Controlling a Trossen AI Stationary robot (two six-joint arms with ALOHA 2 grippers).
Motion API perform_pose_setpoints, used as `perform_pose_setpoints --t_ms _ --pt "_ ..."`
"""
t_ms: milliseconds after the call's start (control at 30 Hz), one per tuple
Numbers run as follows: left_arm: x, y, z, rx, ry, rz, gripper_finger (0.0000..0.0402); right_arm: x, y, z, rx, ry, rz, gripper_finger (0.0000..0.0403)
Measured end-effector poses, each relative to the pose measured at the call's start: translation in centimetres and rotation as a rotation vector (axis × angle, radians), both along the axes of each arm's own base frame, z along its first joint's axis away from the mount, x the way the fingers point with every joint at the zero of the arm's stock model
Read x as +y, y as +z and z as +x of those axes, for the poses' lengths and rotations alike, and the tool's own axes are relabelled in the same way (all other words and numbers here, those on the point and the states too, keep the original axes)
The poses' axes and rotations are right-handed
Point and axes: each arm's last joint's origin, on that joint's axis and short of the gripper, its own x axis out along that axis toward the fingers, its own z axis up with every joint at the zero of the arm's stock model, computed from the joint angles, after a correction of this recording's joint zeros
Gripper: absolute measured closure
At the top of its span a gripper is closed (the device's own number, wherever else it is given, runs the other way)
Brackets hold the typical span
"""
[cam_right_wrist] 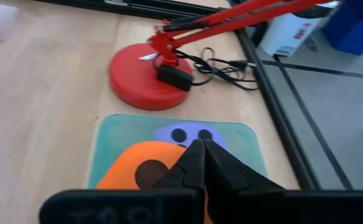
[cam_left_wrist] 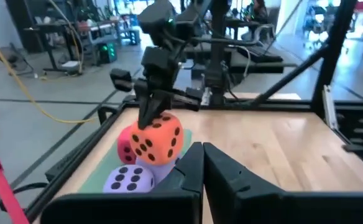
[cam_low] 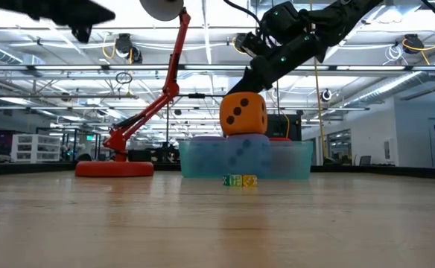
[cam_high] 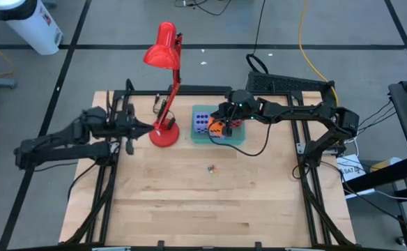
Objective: Pick & Place Dice
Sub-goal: Put the large orange die into the blue bin
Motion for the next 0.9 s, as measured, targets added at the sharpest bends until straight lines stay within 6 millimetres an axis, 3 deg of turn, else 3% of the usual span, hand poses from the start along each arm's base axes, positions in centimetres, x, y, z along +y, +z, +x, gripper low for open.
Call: perform_pose_setpoints --t_ms 200,433,633,900 --pt "0.8 -4.6 0.9 0.001 0.048 -0.004 0.0396 -0.2 0.0 0.0 0.008 -0.055 -0.03 0.0403" --pt "1.6 -8.0 0.8 0.062 0.108 -0.032 0.0397 0.0 0.0 0.0 0.008 -0.061 -0.022 0.0403" --pt "2.0 -9.3 0.7 0.042 0.147 -0.048 0.0399 1.1 0.0 0.4 0.015 -0.038 -0.033 0.0403" --pt "2.1 -9.8 0.6 0.066 0.156 -0.094 0.0383 2.6 0.9 -0.2 0.07 -0.182 -0.13 0.0403"
